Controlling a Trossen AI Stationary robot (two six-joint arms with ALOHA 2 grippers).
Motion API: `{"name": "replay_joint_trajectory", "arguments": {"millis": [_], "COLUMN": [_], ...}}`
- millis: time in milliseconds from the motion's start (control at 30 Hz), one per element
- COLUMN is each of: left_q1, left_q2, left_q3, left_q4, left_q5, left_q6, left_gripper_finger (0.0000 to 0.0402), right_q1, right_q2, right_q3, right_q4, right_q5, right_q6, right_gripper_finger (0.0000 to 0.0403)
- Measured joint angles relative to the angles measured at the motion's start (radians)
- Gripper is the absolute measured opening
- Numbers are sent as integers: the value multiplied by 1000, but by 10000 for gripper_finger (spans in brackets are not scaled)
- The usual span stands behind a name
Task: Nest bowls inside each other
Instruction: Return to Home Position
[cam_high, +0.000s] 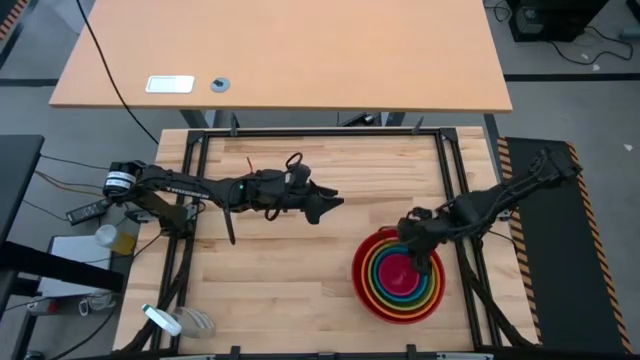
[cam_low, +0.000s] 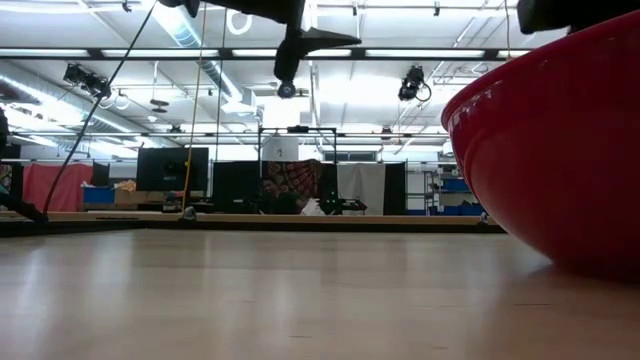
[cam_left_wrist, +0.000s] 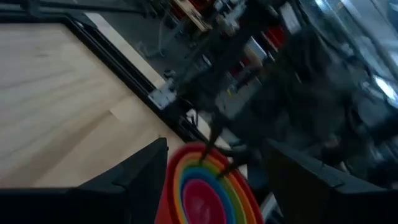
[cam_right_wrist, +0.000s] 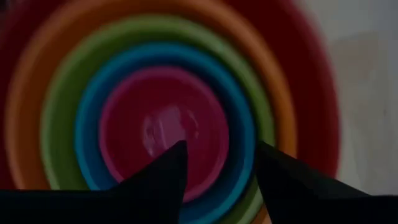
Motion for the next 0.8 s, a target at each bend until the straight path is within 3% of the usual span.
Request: {"name": "replay_joint_trajectory", "arguments": {"millis": [300, 567, 800], "left_q1": [-5, 35, 77], "left_q2": [-182, -389, -568], "left_q3": [-85, -266, -471], "left_q4": [-153, -145, -27], "left_q5": [-24, -54, -59], "left_q6": [63, 85, 60], "left_gripper_finger": [249, 216, 201], "right_q1": [-40, -149, -260], "right_q2": [-326, -595, -856], "right_q3": [-209, -333, -358], "right_q4": [260, 339, 363], "right_q5": [84, 159, 180], "right_q6": [146, 157, 131], "right_gripper_finger": [192, 192, 191]}}
